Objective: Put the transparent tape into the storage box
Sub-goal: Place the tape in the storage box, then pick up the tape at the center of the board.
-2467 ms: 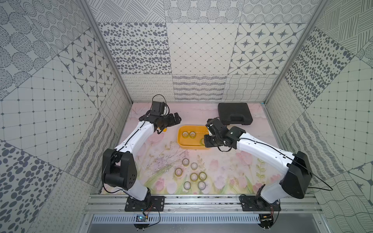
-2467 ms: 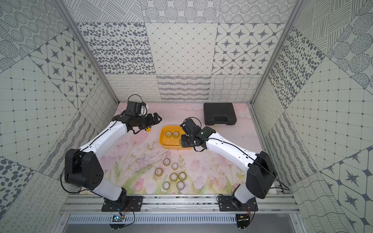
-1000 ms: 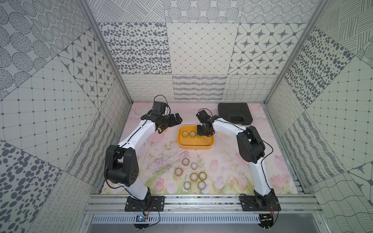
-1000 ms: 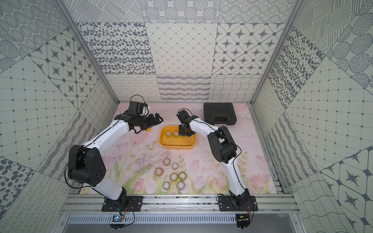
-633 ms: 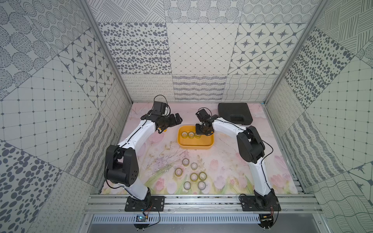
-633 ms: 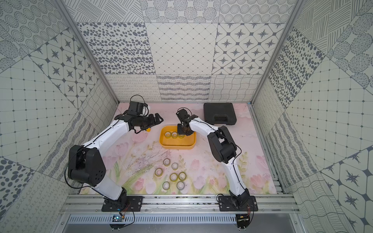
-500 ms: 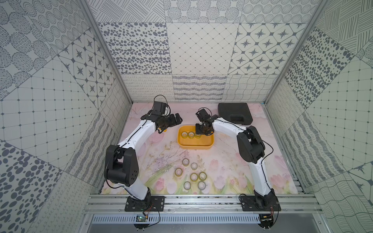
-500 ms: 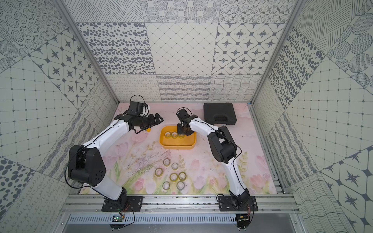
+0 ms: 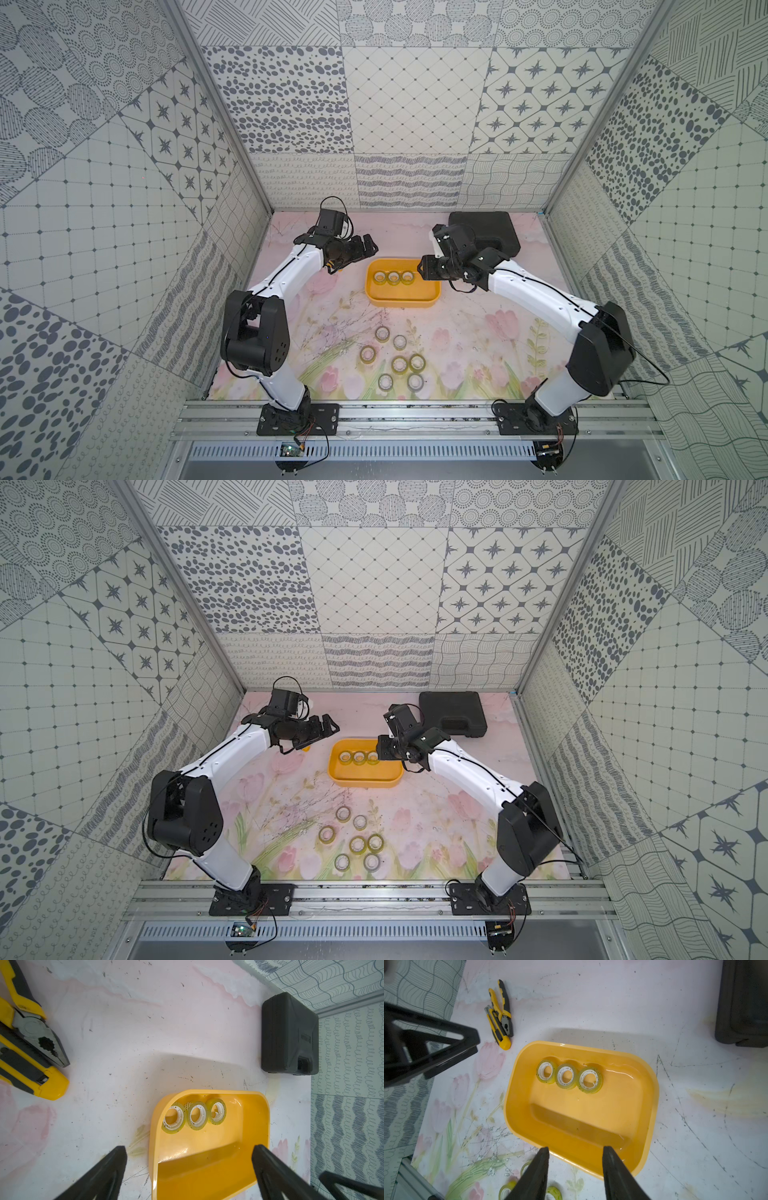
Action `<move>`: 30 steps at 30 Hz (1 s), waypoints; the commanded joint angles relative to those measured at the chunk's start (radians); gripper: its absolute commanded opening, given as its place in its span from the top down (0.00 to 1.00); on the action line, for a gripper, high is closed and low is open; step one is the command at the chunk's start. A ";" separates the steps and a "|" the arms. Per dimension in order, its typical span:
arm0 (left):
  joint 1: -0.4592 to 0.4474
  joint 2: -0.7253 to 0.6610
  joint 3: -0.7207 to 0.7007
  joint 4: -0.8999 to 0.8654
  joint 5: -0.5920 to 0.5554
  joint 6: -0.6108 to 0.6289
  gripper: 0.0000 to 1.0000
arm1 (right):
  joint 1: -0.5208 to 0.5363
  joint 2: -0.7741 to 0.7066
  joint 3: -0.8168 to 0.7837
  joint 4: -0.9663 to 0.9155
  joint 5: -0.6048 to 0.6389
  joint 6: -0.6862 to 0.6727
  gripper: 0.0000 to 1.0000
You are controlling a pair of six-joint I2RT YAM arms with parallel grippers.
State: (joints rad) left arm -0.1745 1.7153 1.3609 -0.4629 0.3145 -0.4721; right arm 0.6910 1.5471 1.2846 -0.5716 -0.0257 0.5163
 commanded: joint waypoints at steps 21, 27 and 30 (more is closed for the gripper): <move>-0.037 0.021 0.030 -0.038 -0.005 0.026 0.01 | 0.270 0.172 -0.191 0.067 -0.076 0.102 0.53; -0.037 0.018 0.032 -0.040 -0.005 0.027 0.01 | 0.287 0.208 -0.184 0.056 -0.060 0.106 0.54; -0.037 0.016 0.030 -0.040 -0.005 0.028 0.01 | 0.302 0.230 -0.162 0.022 -0.036 0.100 0.55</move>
State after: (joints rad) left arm -0.2092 1.7393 1.3750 -0.4831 0.3099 -0.4679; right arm 0.9771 1.7485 1.0958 -0.5381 -0.0853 0.6144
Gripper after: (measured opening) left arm 0.990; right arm 0.456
